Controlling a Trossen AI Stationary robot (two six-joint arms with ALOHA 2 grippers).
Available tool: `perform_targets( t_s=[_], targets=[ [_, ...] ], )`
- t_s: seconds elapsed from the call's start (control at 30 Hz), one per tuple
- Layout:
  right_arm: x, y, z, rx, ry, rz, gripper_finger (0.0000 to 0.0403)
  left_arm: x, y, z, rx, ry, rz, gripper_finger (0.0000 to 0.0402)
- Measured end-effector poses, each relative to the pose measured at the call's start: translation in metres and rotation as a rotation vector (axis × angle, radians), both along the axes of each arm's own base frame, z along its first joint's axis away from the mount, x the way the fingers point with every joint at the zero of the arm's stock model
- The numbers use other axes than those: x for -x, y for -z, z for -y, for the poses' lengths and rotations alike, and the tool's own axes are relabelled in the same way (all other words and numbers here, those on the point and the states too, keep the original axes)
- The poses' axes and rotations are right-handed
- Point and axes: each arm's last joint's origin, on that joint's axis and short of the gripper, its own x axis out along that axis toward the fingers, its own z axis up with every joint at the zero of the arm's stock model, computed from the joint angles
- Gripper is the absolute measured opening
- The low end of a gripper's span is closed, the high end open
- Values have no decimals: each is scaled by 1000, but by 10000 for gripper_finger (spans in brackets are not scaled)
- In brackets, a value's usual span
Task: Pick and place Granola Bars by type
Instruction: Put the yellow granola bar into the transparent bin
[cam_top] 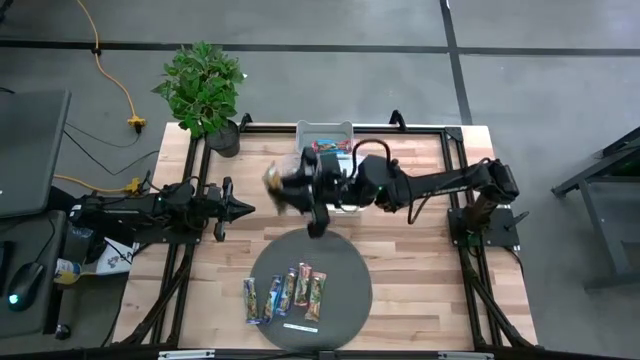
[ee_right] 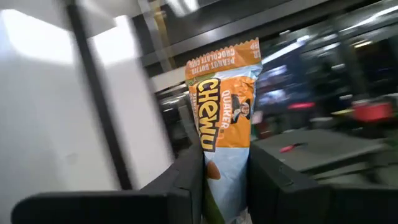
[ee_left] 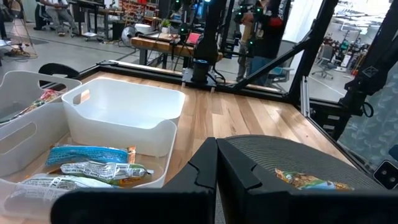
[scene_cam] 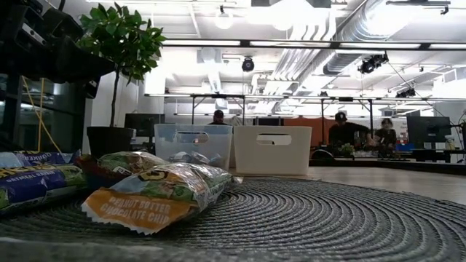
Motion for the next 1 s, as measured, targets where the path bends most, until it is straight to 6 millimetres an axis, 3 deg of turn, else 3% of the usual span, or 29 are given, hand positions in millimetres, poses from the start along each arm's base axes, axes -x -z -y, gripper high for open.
perform_targets(
  t_s=[0.17,0.43,0.77,1.0],
  targets=[
    [-3,3,29,-56,235,-35,78,0,0,0,0,0,0,0],
    [-5,25,72,-233,574,-232,78,0,0,0,0,0,0,0],
    [-7,59,106,-527,679,-345,78,0,0,0,0,0,1,0],
    [-9,115,112,-749,684,-321,78,0,0,0,0,0,1,0]
  ],
)
